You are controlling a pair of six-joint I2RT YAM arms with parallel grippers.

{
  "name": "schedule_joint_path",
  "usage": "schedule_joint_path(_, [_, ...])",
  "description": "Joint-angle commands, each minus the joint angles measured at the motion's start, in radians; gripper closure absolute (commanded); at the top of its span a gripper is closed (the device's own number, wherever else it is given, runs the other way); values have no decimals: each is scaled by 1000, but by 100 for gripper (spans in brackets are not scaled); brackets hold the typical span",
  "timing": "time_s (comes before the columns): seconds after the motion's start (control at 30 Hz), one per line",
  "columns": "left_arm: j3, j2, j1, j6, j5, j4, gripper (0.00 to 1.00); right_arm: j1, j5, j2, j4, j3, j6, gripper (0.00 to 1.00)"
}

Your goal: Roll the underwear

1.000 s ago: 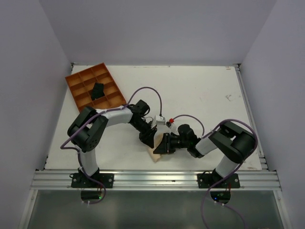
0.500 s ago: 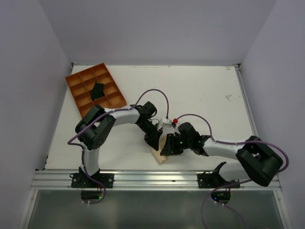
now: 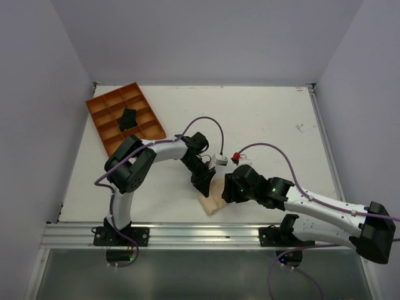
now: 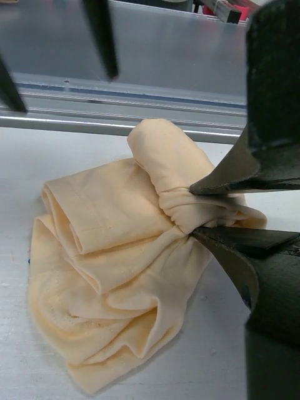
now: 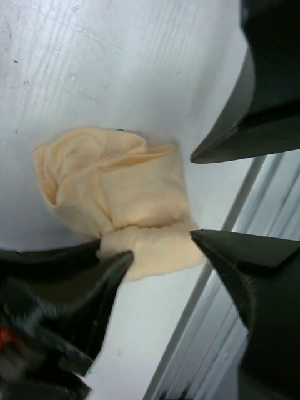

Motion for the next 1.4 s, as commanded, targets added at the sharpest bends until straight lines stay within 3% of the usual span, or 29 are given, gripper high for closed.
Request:
schedule_joint_path(0.0, [22, 65, -17, 25, -162, -22, 81, 143, 291, 82, -198, 164, 40, 49])
schedule_joint_path(0.1, [35, 76, -19, 18, -167, -27, 81, 249, 422, 246, -280, 327, 52, 43])
schedule_joint_path(0.27, [41, 79, -20, 6, -173, -27, 81, 413, 506, 493, -353, 487, 8, 41])
schedule_joint_path(0.63, [41, 85, -22, 2, -181, -33, 81, 445, 525, 837, -436, 670, -108, 40])
schedule_joint_path(1.03, [33, 83, -22, -11, -188, -38, 80, 447, 467, 941, -406, 698, -178, 44])
schedule_joint_path(1.17, [10, 73, -22, -24, -178, -27, 75, 441, 414, 906, -334, 630, -183, 59])
schedule_joint_path(1.37, [2, 27, -6, -70, -122, 1, 65, 369, 235, 773, -131, 428, -171, 69])
